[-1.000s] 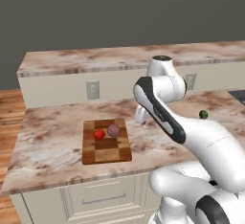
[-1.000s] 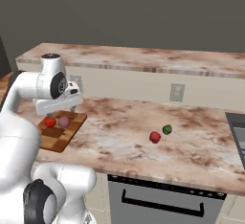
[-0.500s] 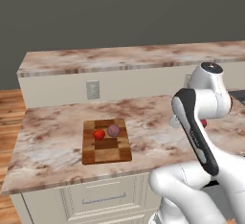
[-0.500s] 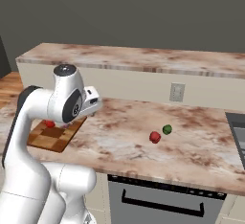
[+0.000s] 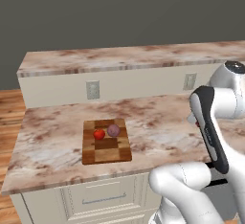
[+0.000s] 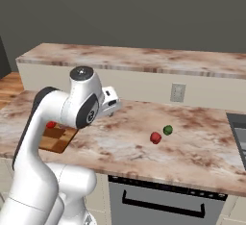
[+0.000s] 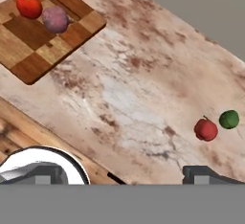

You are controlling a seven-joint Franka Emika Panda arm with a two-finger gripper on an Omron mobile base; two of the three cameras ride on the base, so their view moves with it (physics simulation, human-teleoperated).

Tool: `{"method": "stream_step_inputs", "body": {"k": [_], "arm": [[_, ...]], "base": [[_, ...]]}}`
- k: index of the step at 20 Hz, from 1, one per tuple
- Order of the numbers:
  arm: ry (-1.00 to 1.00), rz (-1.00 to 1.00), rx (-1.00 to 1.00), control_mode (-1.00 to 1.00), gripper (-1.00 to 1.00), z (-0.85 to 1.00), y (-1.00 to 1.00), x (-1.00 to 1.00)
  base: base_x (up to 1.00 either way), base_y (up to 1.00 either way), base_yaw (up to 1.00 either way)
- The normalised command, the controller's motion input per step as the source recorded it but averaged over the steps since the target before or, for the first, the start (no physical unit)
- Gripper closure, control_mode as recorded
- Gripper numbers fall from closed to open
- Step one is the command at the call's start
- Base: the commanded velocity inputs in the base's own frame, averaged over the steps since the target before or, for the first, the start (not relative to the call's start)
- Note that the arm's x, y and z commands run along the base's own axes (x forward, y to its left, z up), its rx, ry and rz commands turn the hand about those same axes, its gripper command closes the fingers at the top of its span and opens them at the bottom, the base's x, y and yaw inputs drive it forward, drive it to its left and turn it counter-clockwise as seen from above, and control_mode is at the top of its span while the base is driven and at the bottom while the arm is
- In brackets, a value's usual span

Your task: Place the avocado, onion, tomato, and bell pepper on the cutting board.

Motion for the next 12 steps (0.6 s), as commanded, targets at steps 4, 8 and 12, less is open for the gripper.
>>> {"method": "stream_step_inputs", "body": {"k": [4, 8, 12], "arm": [[0.07, -0.25, 0.0, -1.0, -1.0, 0.15, -0.56, 0.26], [0.0, -0.29, 0.0, -1.0, -1.0, 0.02, -0.53, 0.34], [0.0, -0.27, 0.0, -1.0, -1.0, 0.0, -0.38, 0.35]], "base": [[0.0, 0.0, 0.0], [0.0, 0.0, 0.0], [0.0, 0.0, 0.0]]}}
